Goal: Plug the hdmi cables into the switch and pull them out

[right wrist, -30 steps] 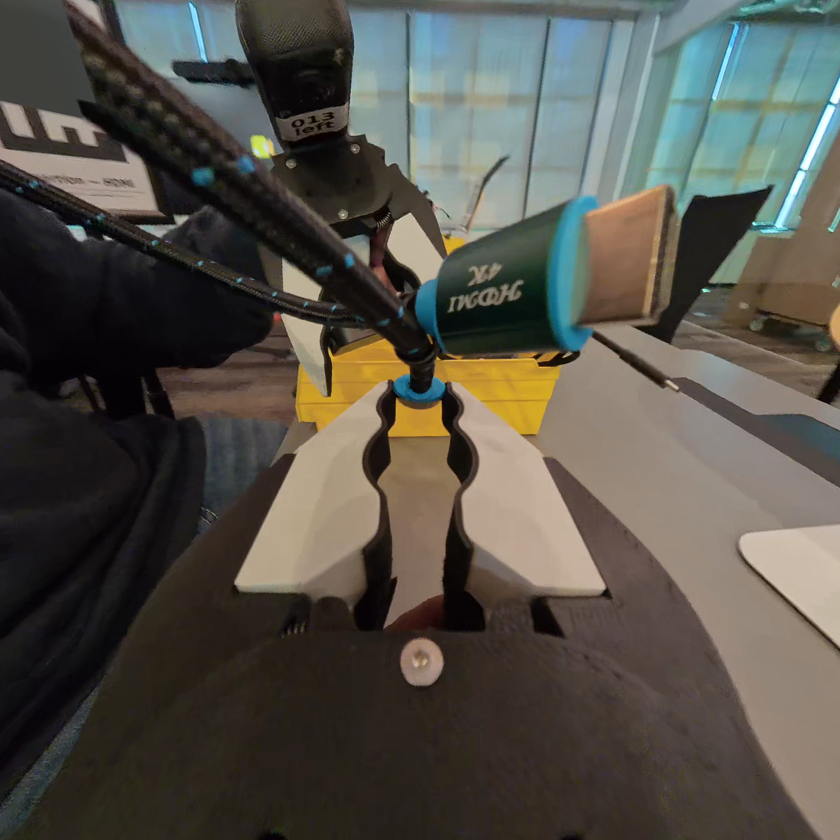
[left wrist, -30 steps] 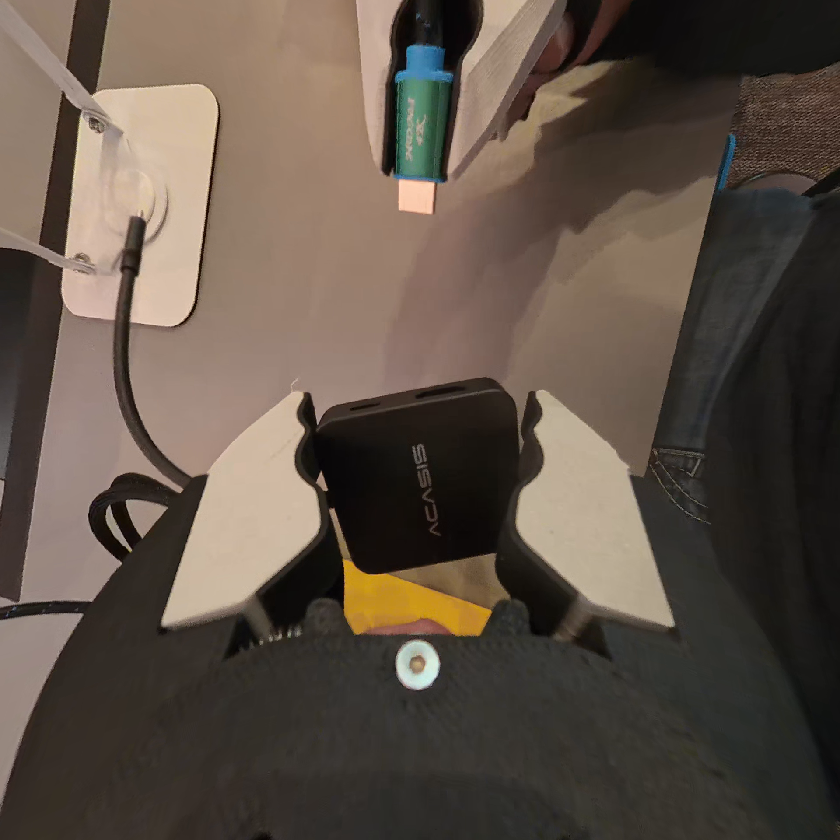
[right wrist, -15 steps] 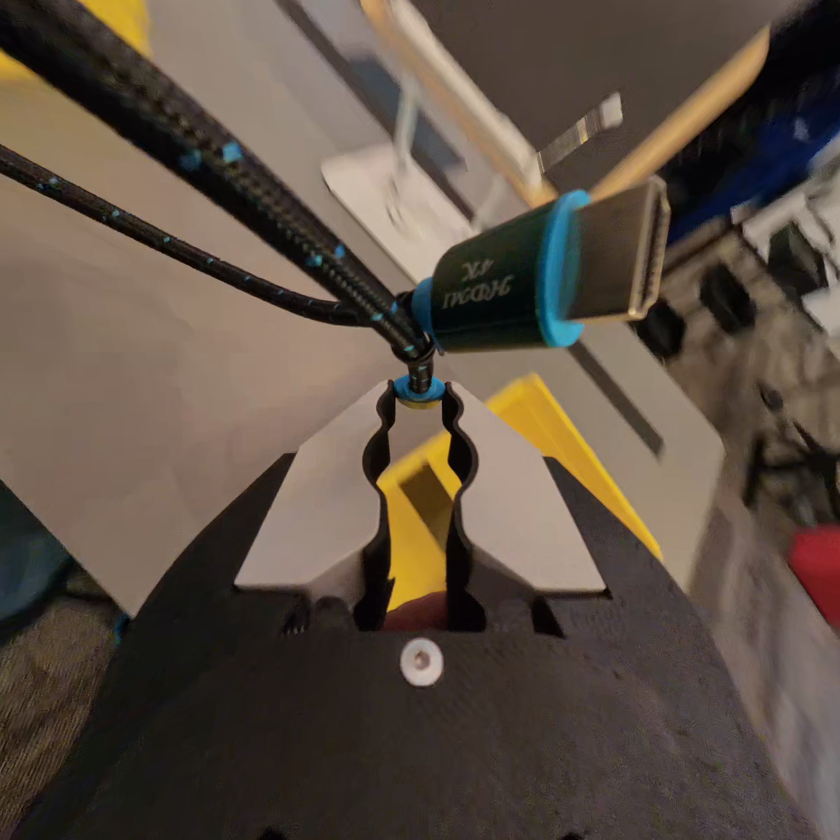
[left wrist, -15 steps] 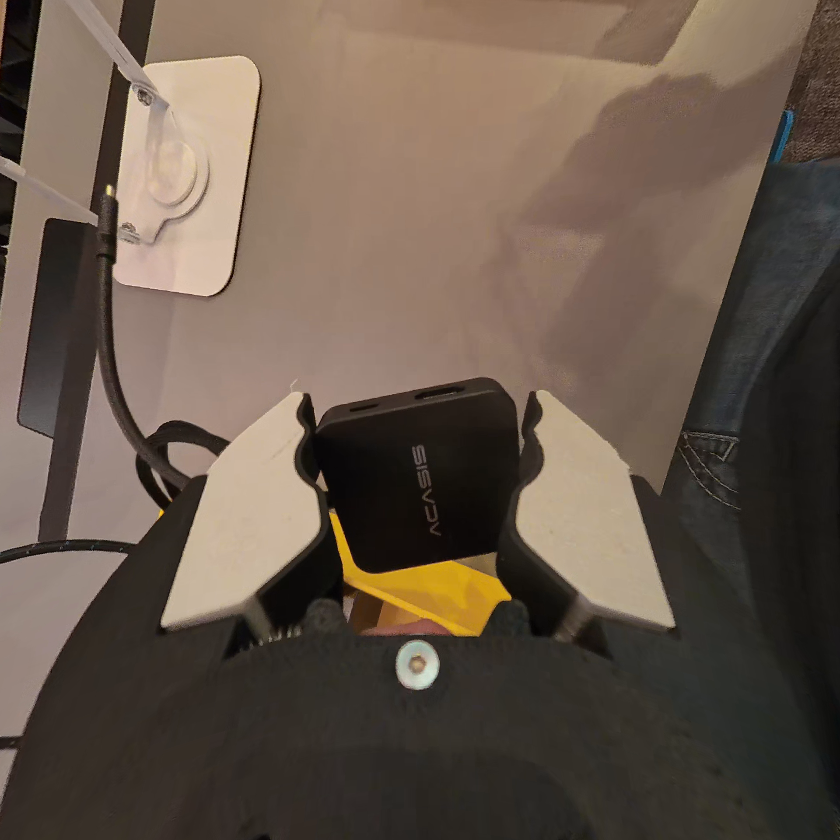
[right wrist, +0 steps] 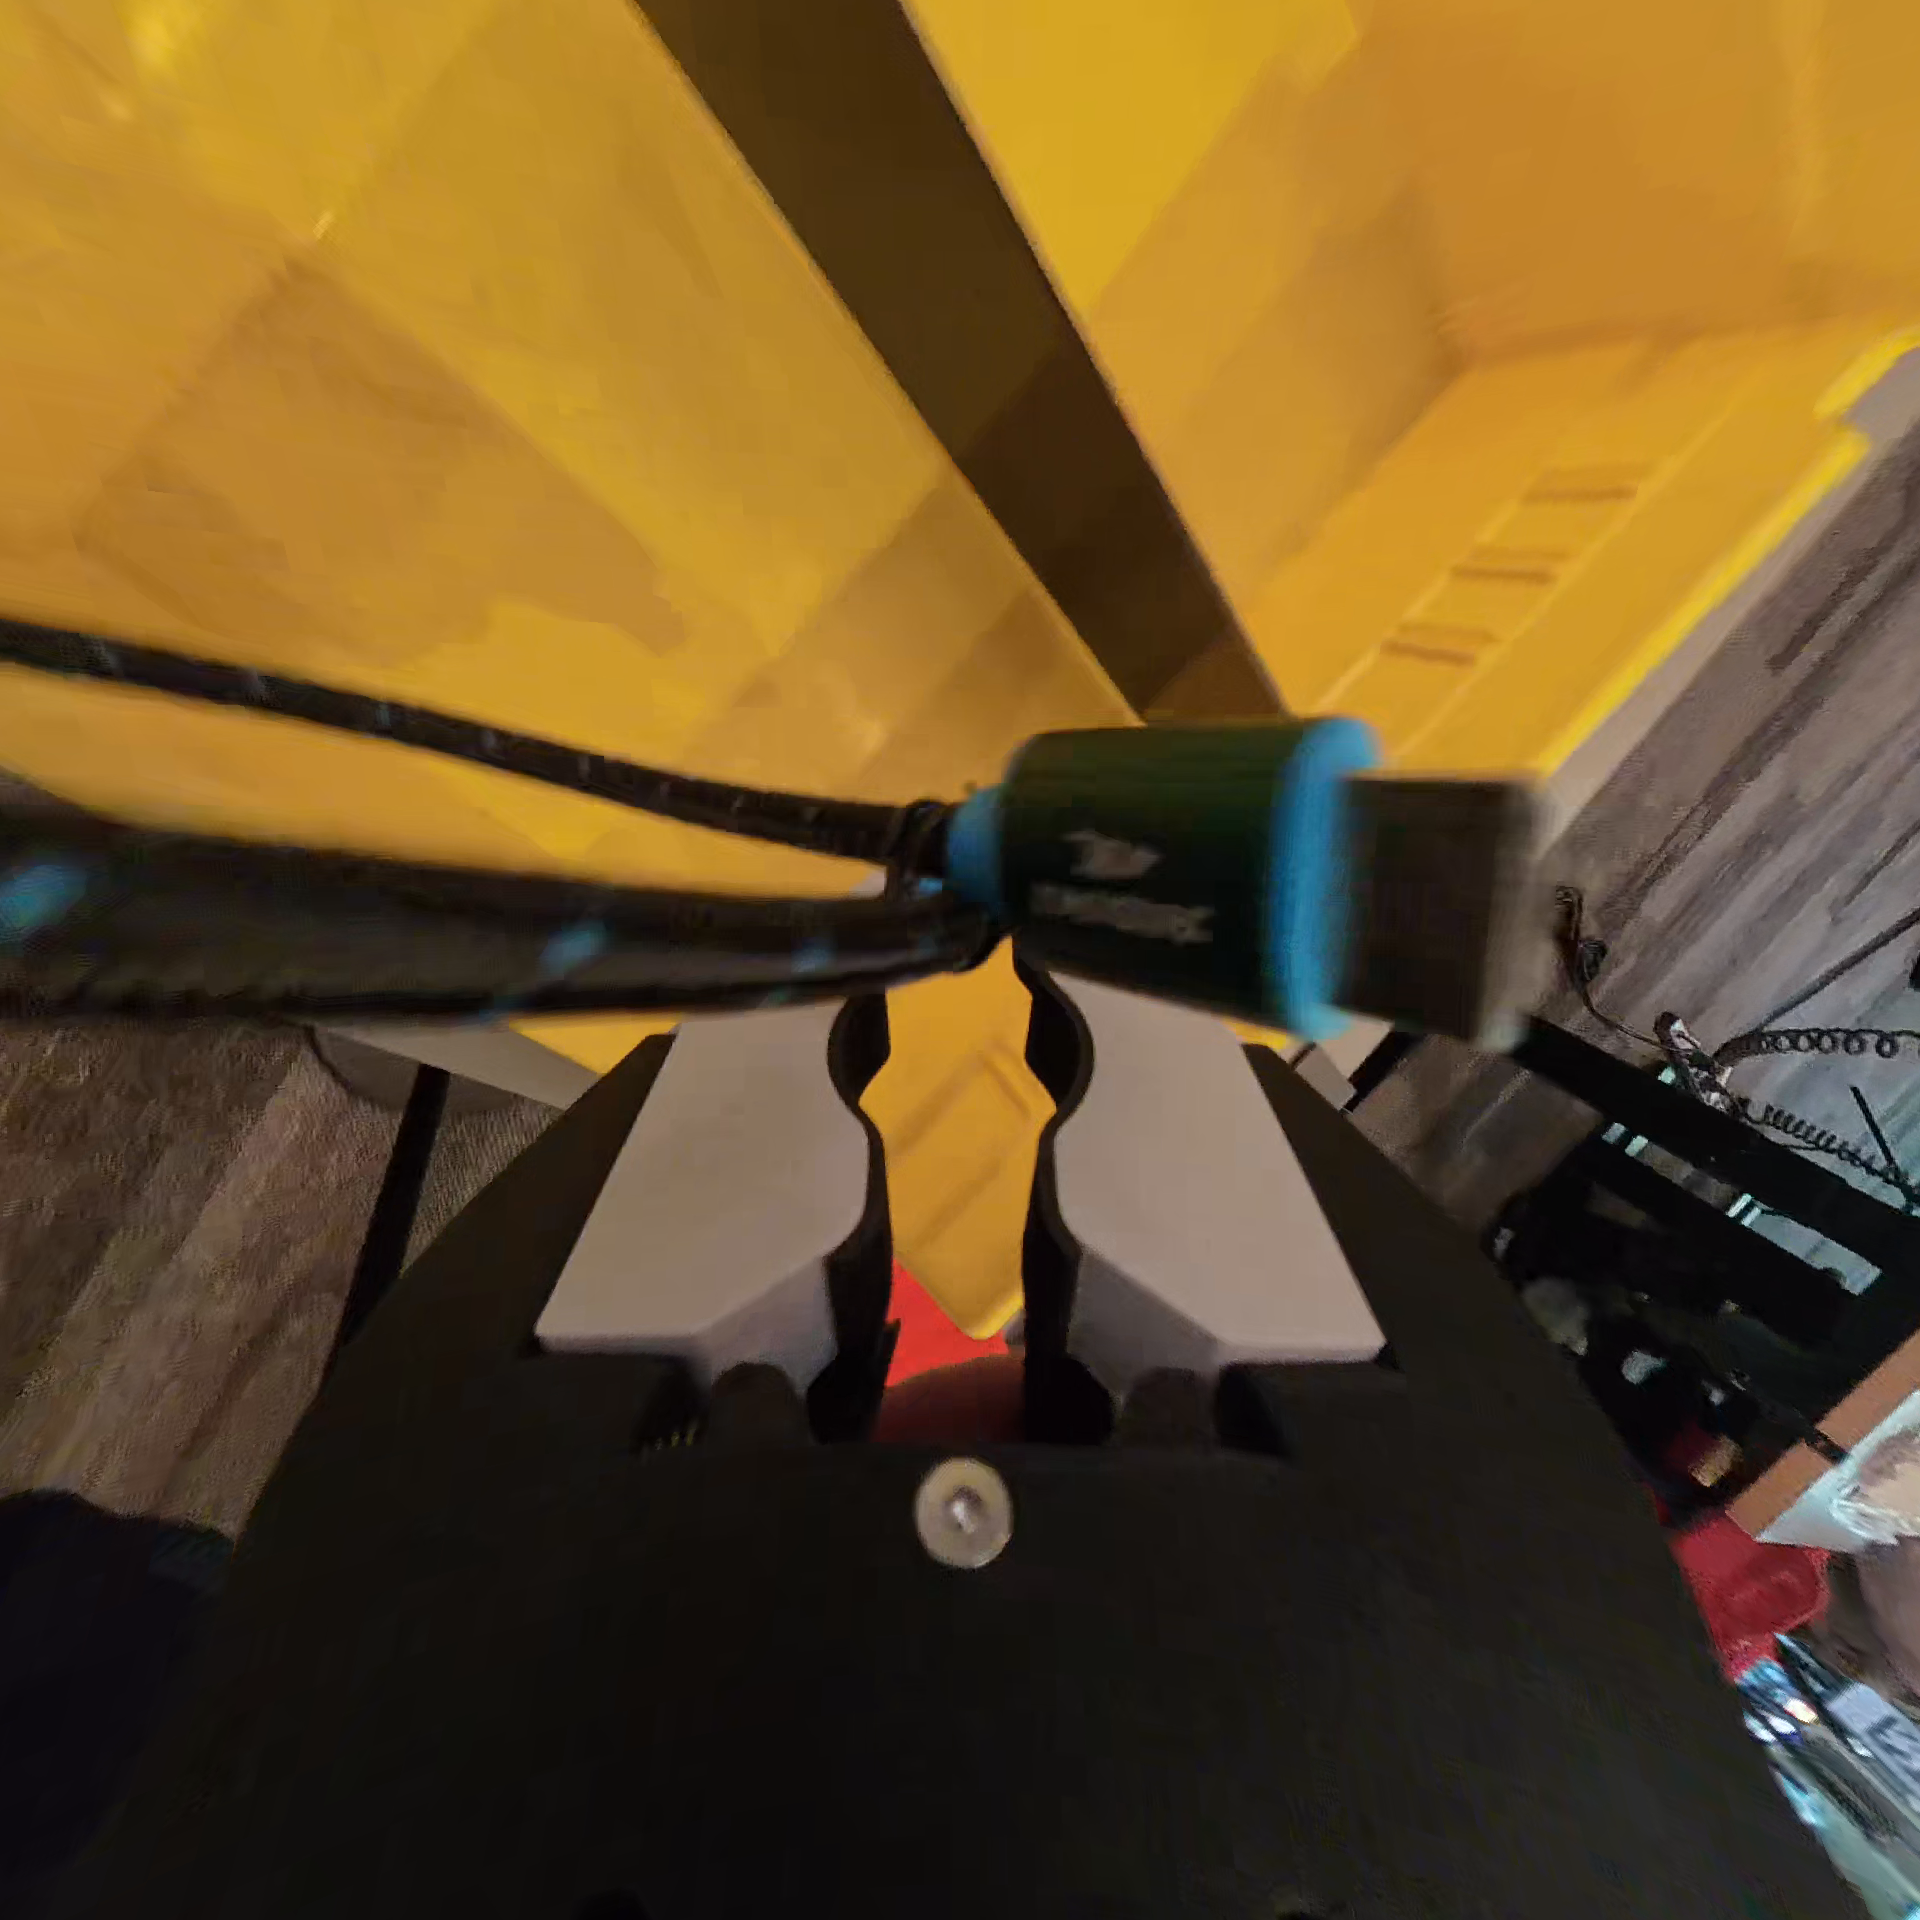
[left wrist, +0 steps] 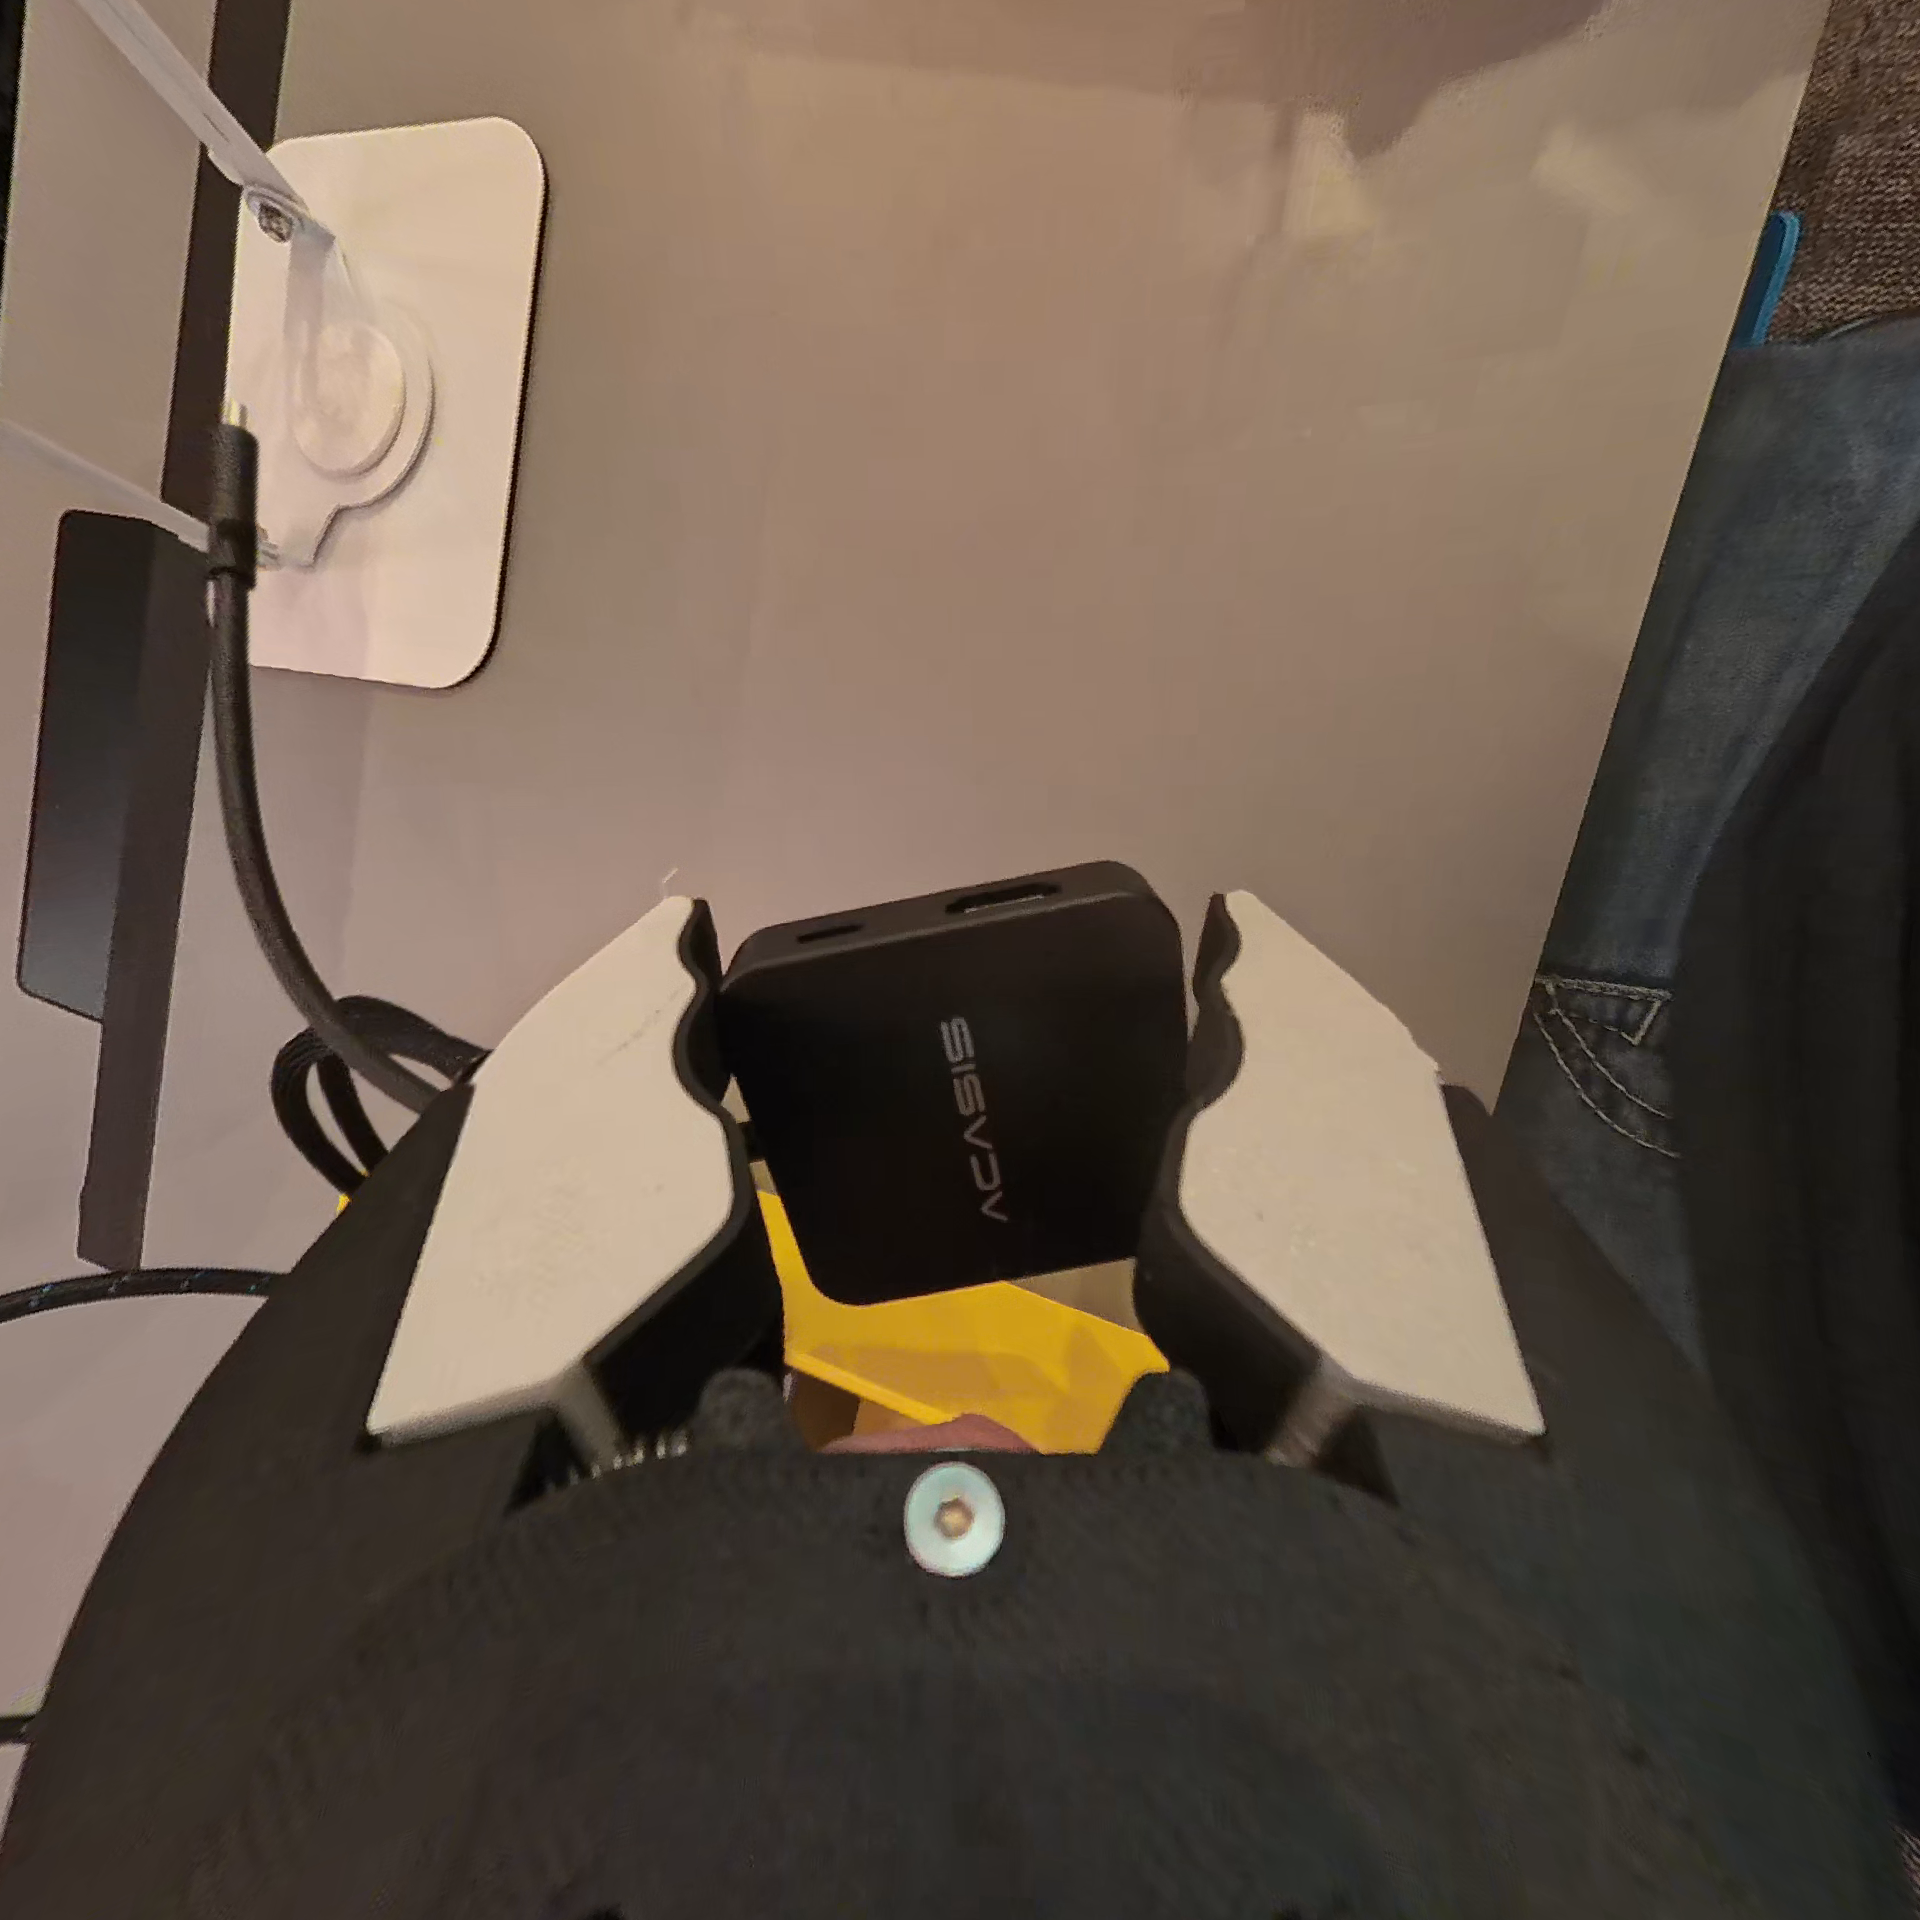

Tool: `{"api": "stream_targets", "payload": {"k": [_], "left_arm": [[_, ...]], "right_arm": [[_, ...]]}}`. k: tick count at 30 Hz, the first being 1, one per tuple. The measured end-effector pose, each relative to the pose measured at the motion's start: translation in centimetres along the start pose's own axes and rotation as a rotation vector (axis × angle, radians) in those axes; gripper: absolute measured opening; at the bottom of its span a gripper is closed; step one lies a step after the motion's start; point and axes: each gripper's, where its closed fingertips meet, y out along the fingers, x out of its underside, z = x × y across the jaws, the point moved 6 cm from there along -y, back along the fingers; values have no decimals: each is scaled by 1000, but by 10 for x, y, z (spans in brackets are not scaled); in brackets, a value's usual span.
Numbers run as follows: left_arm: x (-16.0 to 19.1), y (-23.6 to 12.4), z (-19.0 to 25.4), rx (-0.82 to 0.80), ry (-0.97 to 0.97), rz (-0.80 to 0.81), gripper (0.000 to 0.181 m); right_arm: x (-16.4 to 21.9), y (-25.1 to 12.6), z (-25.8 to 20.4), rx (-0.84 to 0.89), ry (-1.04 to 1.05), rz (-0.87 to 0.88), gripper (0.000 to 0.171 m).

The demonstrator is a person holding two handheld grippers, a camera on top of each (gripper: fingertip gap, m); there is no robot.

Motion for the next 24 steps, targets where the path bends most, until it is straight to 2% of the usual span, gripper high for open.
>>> {"api": "stream_targets", "payload": {"k": [8,11,13,15,18,21,24], "left_arm": [[0,9,5,28,8,-15,87],[-1,11,6,32,9,-17,87],[-2,11,6,29,9,-8,87],[-7,11,7,26,11,13,87],[-18,12,10,-10,38,40,87],[-32,13,13,-93,86,46,87],[-47,14,19,-196,139,73,87]], "right_arm": [[-4,29,-2,-78,-107,-171,27],[-6,25,3,-41,-118,-175,32],[-11,11,6,4,-111,-114,35],[-28,-13,4,48,-109,45,40],[-79,-63,-25,22,-155,430,40],[-136,-112,-84,-109,-228,797,42],[-185,-134,-155,-313,-332,989,46]]}}
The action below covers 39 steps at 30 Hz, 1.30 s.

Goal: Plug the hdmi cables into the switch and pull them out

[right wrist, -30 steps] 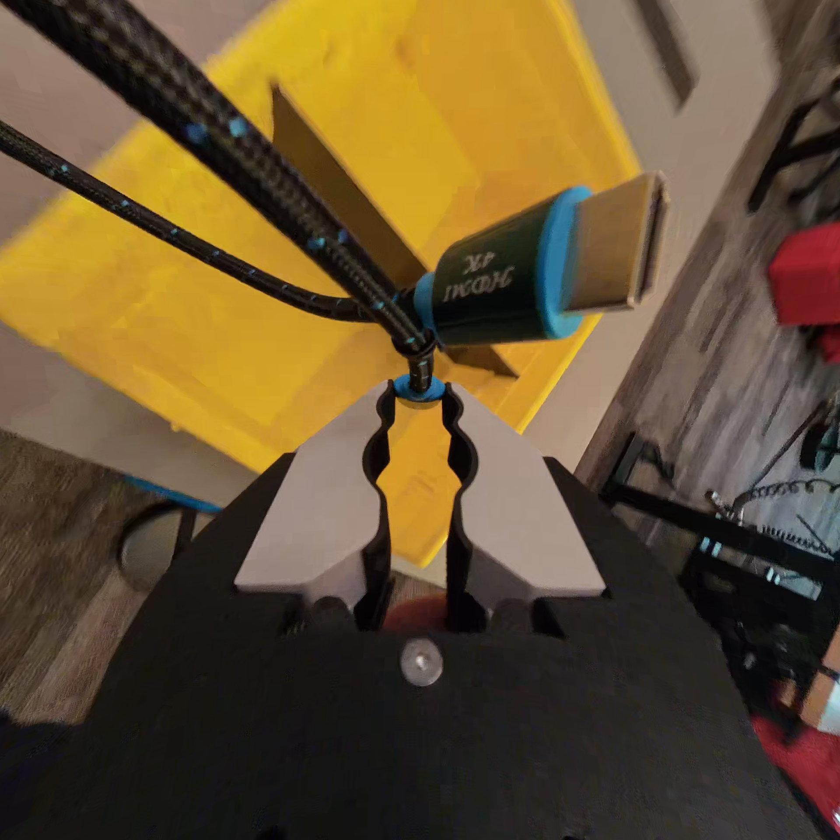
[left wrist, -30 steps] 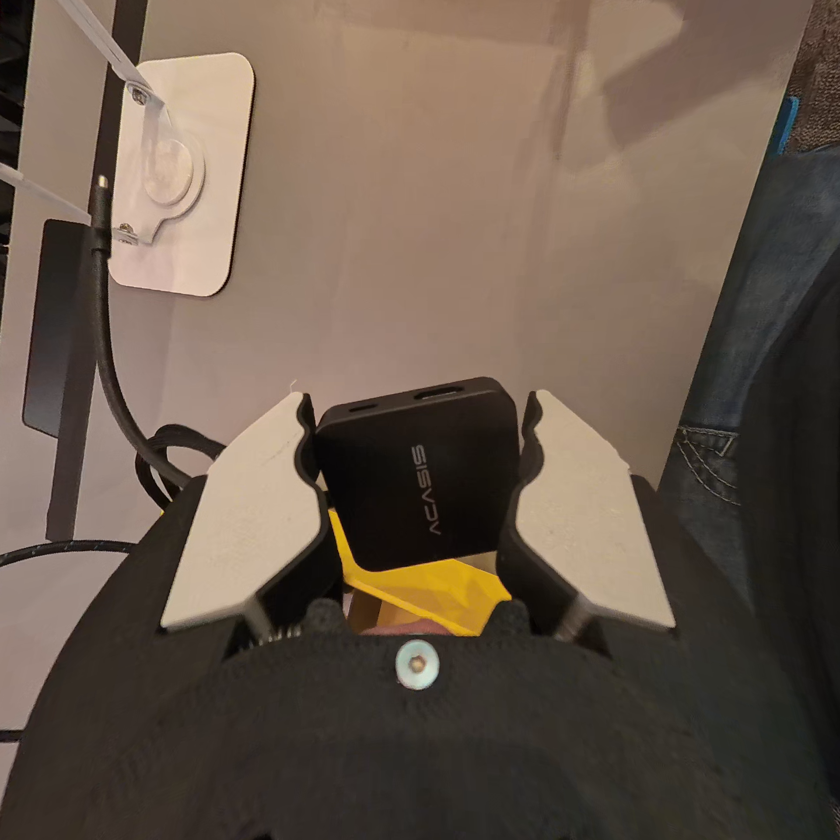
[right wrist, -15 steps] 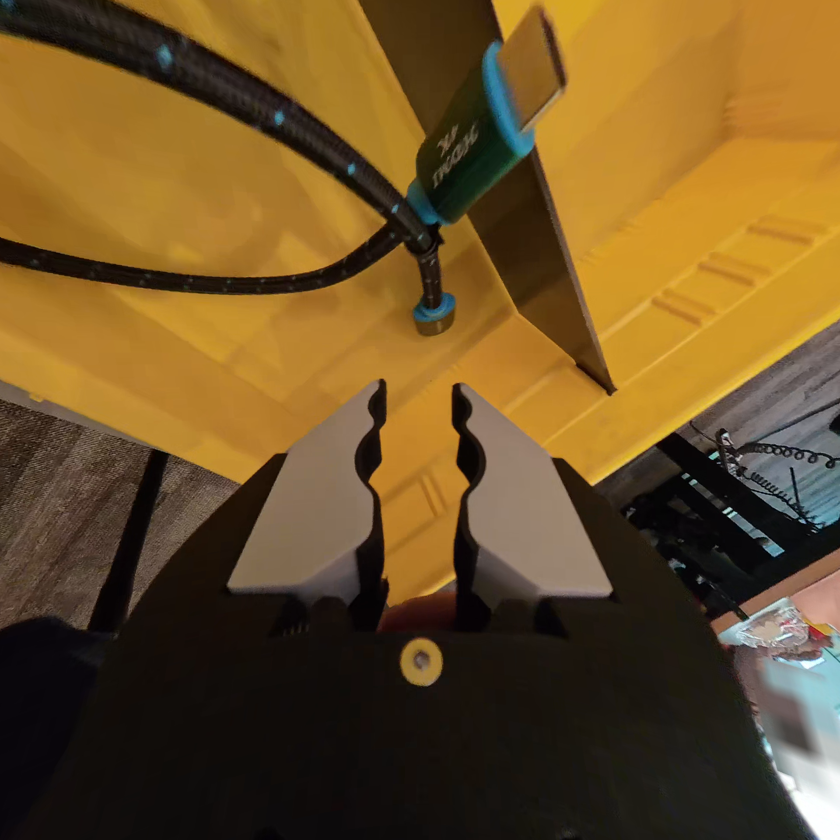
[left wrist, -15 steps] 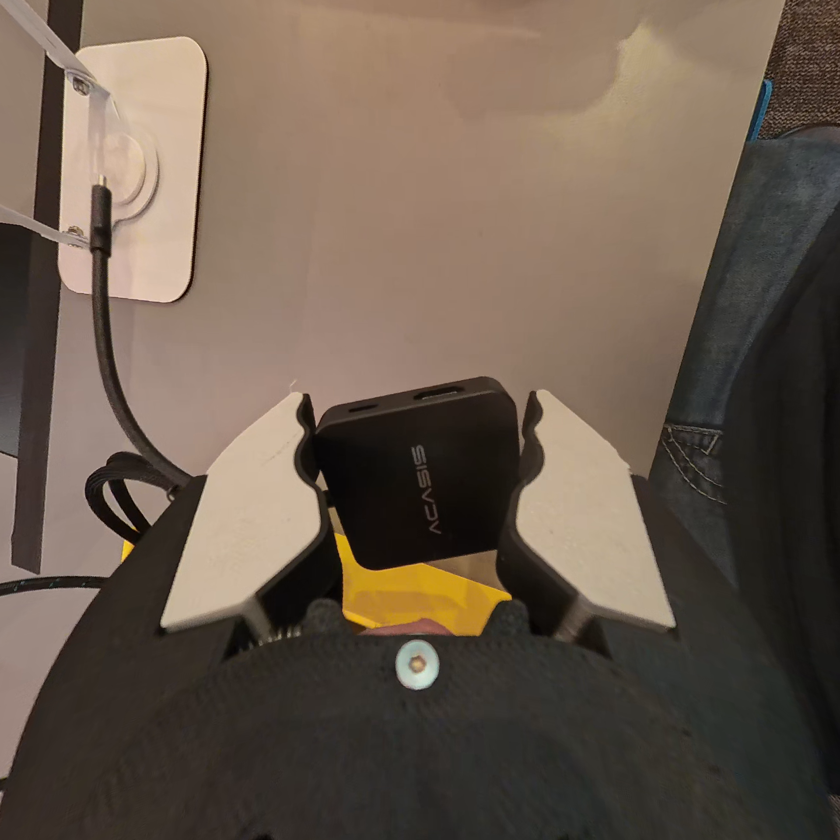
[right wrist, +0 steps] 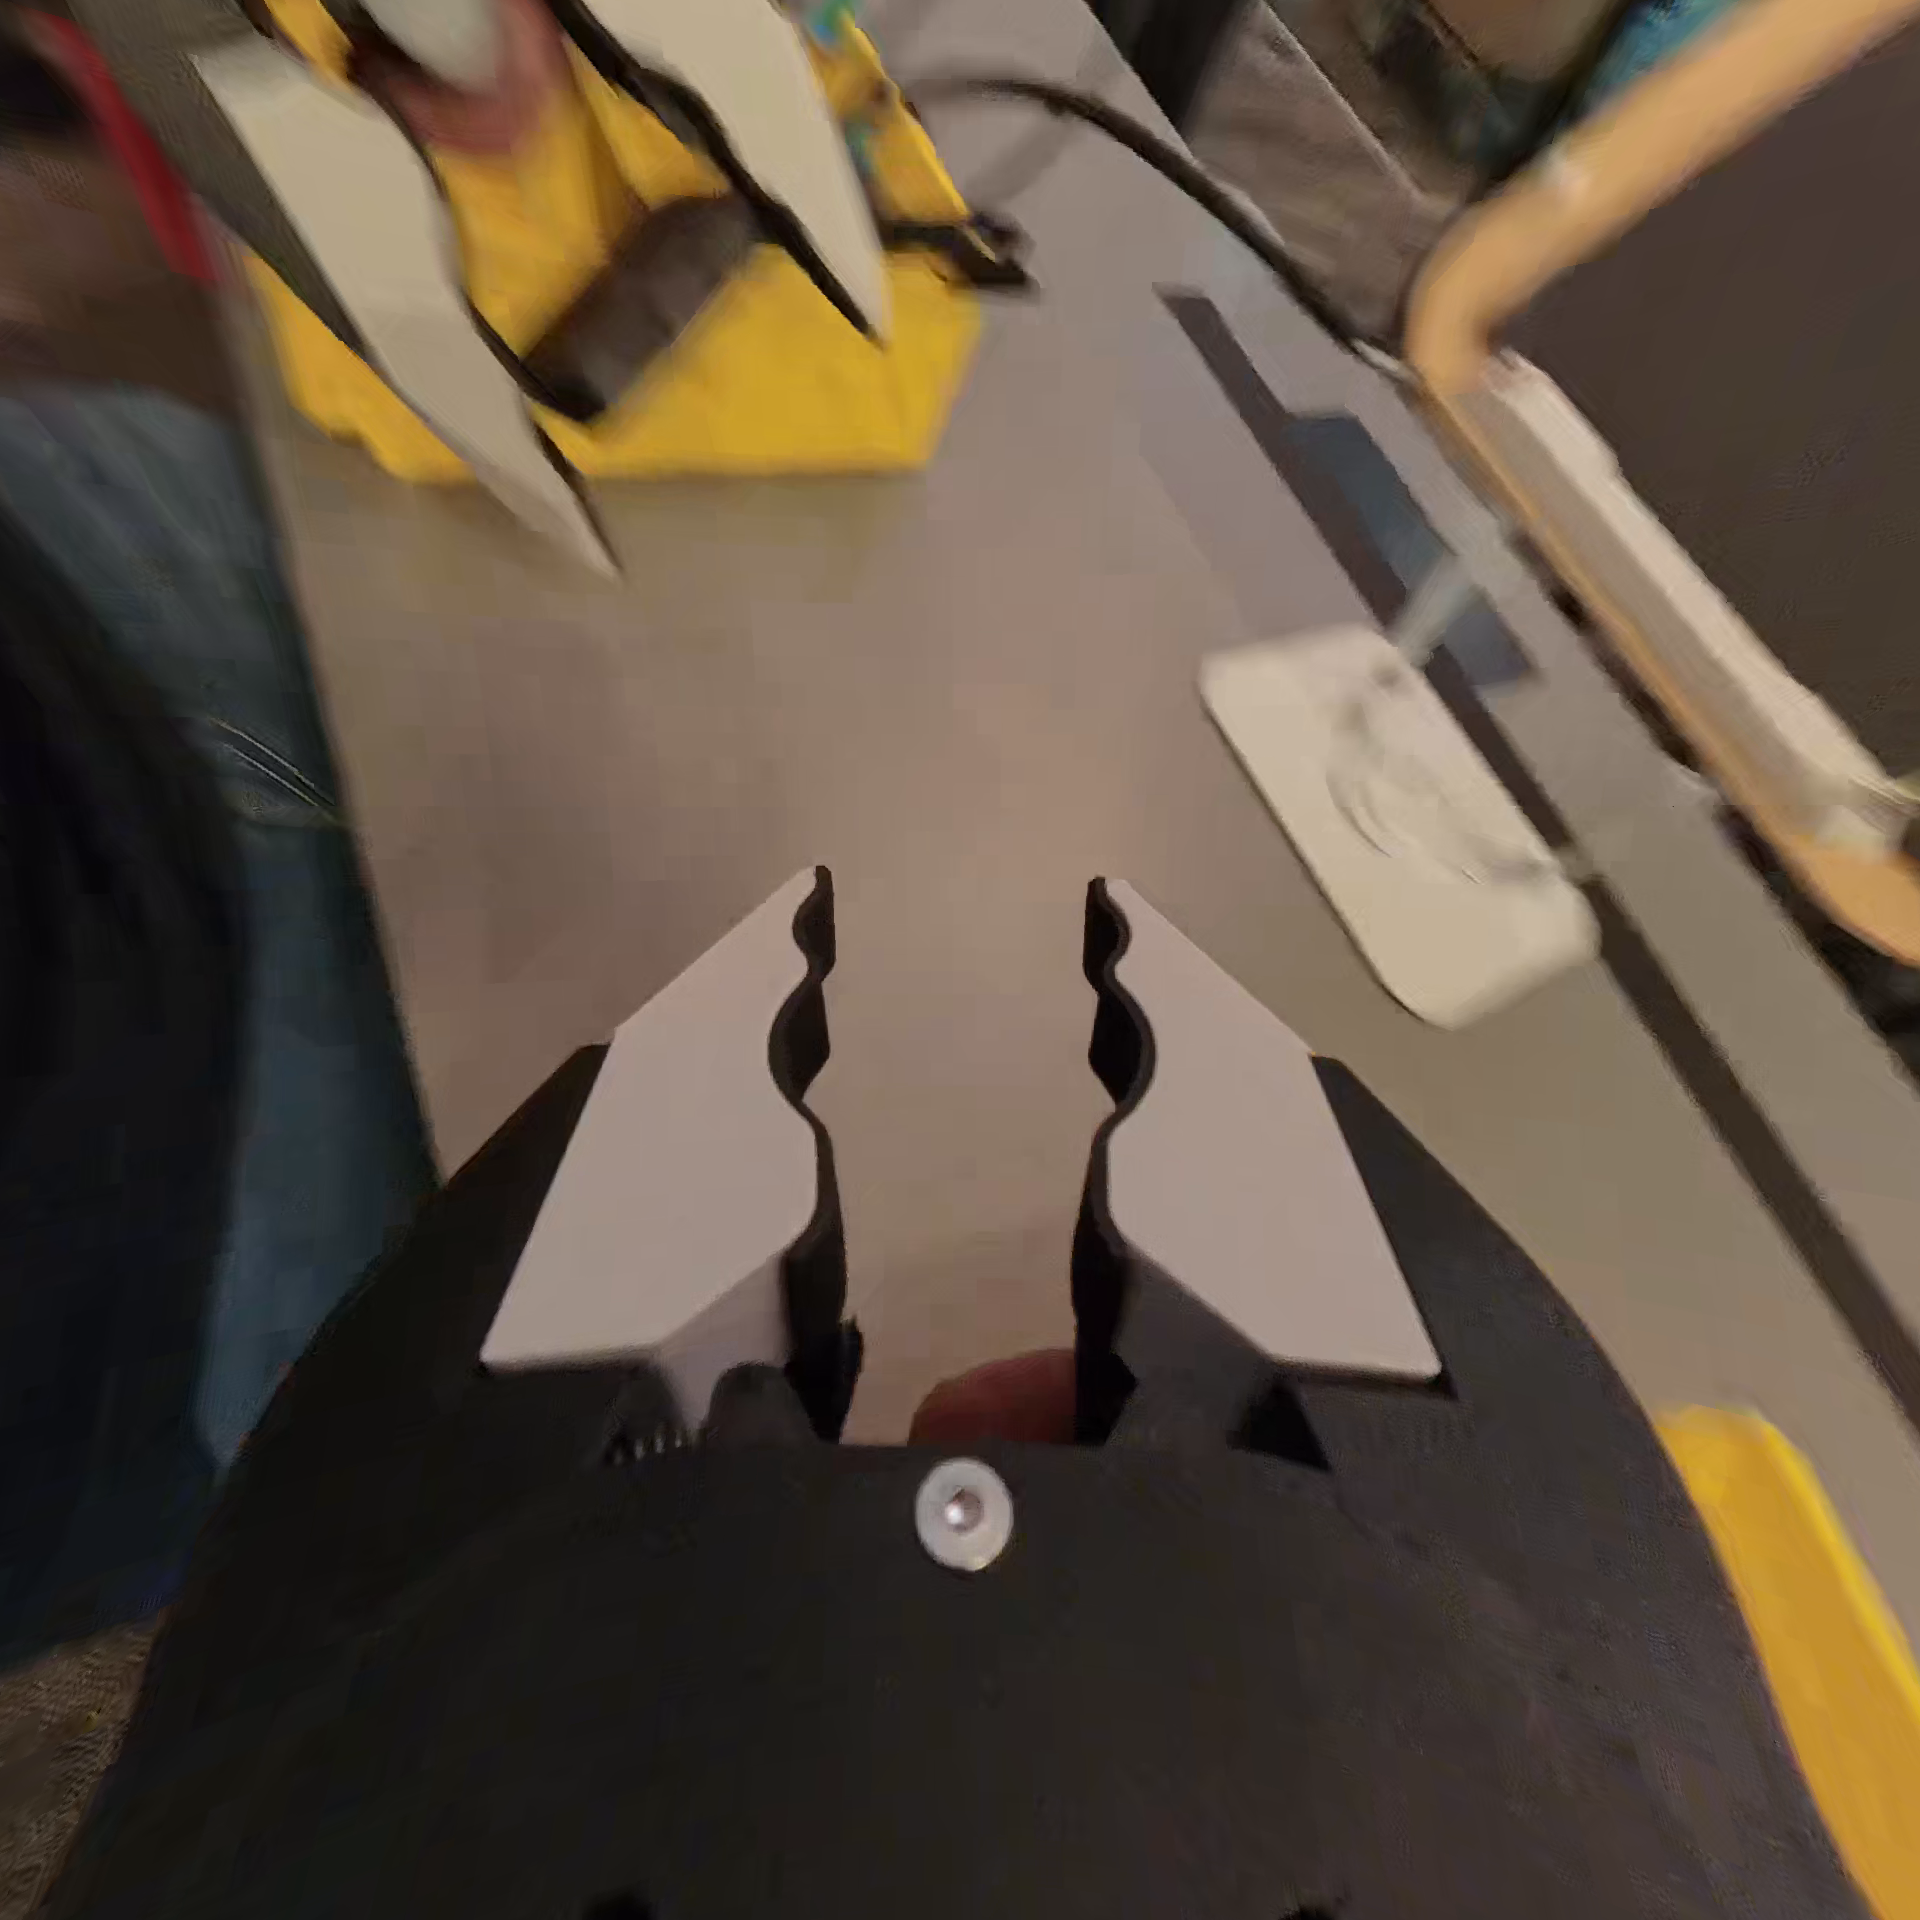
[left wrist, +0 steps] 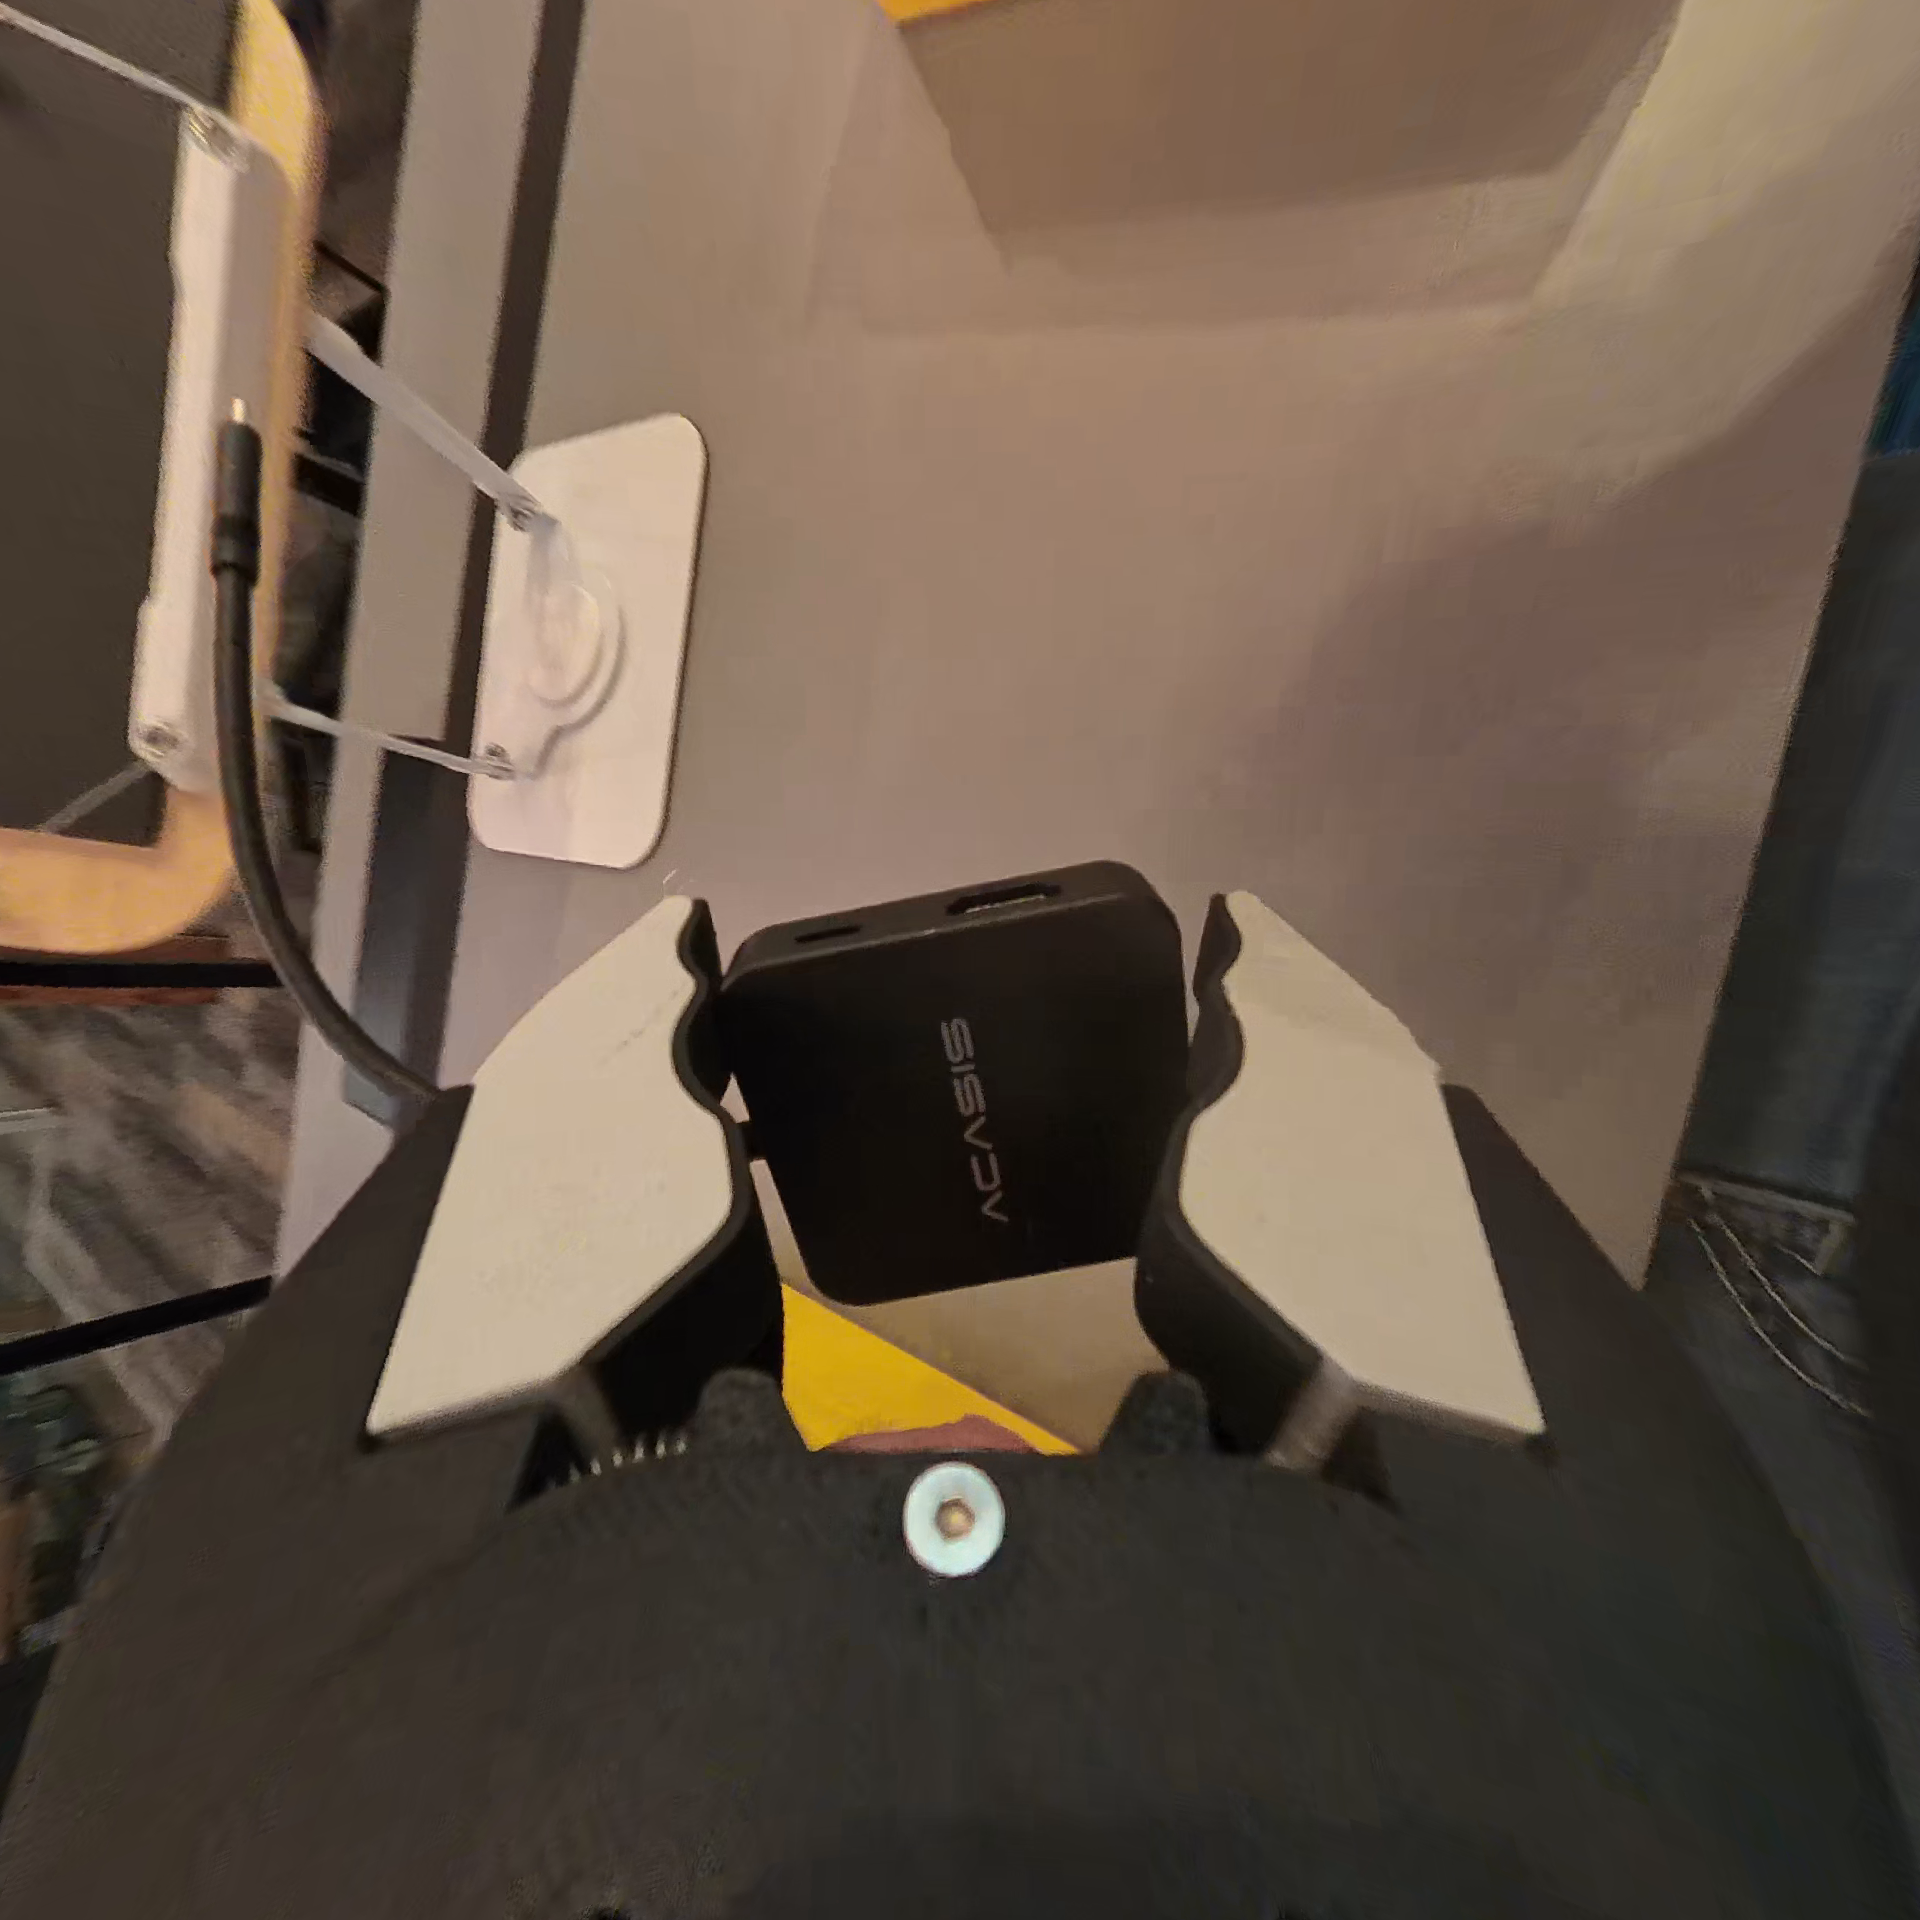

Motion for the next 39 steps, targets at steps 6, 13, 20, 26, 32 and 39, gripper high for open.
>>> {"api": "stream_targets", "payload": {"k": [6,13,20,26,32,39], "left_arm": [[-20,4,10,-189,145,10,87],[-25,16,21,-267,240,-36,87],[-37,-7,12,-307,223,121,94],[-30,-32,-11,-395,175,157,69],[-21,-62,-40,-514,18,231,0],[-7,-78,-60,-519,-129,246,6]], "right_arm": [[-55,81,-48,-333,225,268,54],[-62,109,-64,-428,262,275,19],[-57,68,-26,-272,190,300,11],[-13,-16,69,49,173,193,10],[88,-82,154,273,319,-79,10],[187,-80,175,195,538,-293,10]]}}
